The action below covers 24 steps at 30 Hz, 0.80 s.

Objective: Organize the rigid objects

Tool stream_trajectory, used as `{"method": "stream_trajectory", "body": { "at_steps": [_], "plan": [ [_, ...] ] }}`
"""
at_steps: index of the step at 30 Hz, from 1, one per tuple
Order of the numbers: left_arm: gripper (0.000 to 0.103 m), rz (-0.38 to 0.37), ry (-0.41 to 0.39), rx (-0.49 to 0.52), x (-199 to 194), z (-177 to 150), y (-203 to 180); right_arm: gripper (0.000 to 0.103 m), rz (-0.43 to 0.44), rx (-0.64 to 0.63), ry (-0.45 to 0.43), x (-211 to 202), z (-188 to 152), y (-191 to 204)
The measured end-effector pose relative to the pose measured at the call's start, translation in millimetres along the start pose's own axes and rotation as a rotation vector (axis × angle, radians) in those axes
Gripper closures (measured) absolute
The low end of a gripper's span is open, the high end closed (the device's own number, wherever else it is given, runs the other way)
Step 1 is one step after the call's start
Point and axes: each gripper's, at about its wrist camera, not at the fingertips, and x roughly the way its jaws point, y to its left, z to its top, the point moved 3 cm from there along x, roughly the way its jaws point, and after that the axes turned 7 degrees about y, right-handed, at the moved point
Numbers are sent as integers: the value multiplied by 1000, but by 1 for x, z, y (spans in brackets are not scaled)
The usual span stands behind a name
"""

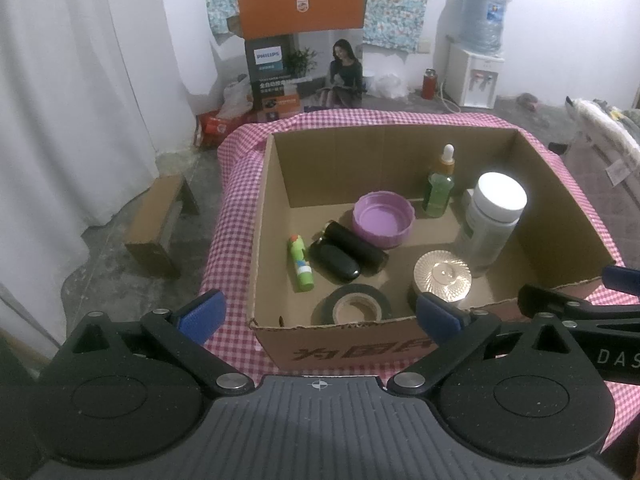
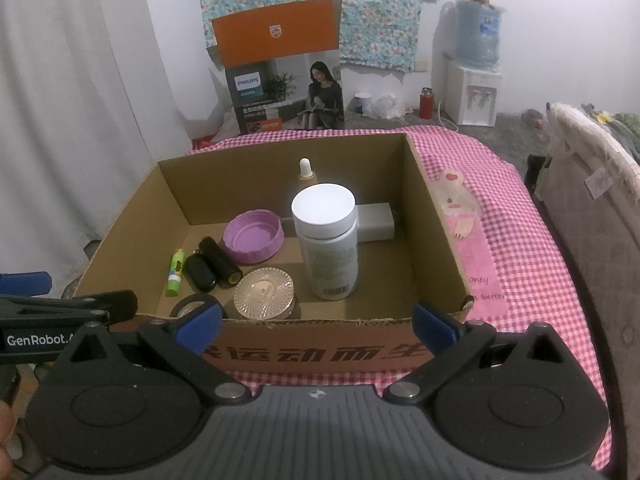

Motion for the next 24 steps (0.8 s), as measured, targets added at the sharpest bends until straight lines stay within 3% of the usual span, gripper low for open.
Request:
{"method": "stream_trajectory", "body": {
  "at_steps": [24],
  "plan": [
    [2,8,-9,5,-5,-1,-2,0,-6,13,-11,-6,-4,0]
  ]
}}
